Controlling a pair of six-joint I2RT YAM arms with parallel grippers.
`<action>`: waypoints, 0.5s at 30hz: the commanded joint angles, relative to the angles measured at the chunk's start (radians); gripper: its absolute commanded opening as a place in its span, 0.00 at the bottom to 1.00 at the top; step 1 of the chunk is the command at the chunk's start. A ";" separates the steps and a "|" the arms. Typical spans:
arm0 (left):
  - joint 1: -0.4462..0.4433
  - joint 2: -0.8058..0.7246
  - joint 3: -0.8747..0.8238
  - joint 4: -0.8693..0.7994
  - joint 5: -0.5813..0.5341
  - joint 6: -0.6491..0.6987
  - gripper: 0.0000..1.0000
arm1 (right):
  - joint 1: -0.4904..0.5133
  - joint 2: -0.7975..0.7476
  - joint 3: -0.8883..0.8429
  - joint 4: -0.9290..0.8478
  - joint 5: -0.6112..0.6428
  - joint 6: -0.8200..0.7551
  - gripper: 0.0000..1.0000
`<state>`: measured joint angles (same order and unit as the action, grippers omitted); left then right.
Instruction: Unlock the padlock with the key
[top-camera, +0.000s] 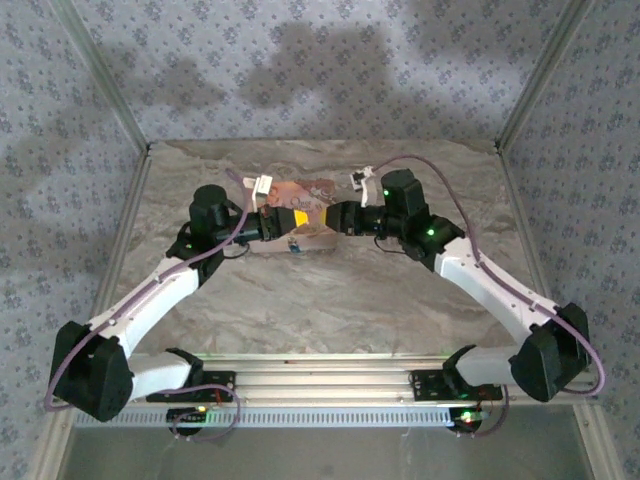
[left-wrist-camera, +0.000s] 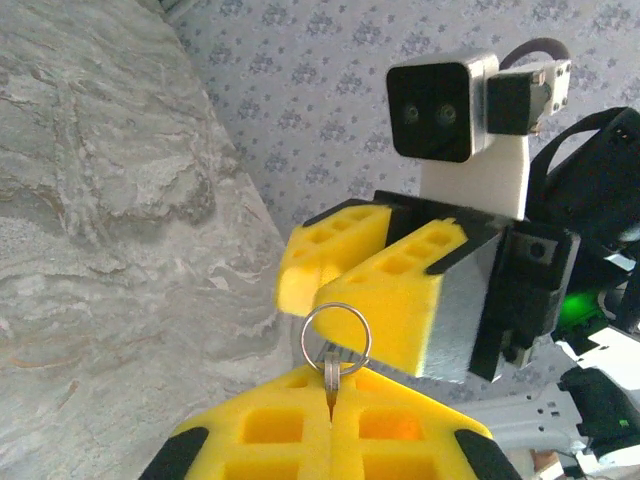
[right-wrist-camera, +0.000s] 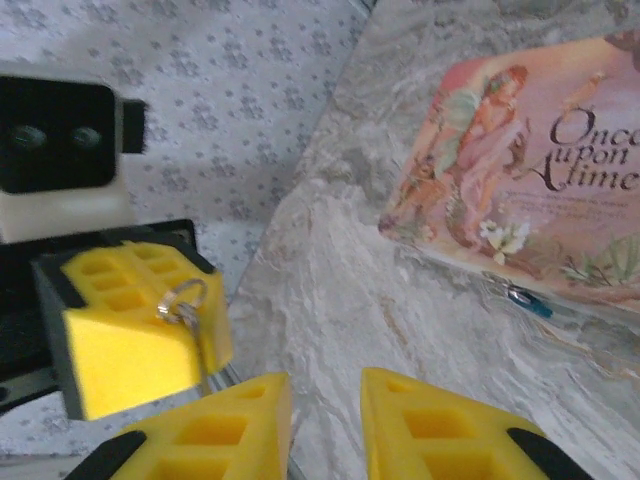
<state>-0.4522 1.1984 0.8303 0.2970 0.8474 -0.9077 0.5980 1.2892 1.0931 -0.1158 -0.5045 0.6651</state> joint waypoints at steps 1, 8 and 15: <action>-0.010 0.009 0.056 -0.033 0.055 0.064 0.00 | 0.006 -0.038 -0.013 0.088 0.015 0.072 0.30; -0.022 -0.009 0.085 -0.224 0.020 0.265 0.00 | 0.017 -0.001 0.073 0.052 0.014 0.117 0.48; -0.043 -0.007 0.098 -0.298 -0.030 0.372 0.00 | 0.064 0.092 0.173 -0.055 0.005 0.139 0.48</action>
<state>-0.4786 1.2041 0.8894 0.0563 0.8383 -0.6304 0.6441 1.3483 1.2217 -0.1078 -0.4934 0.7757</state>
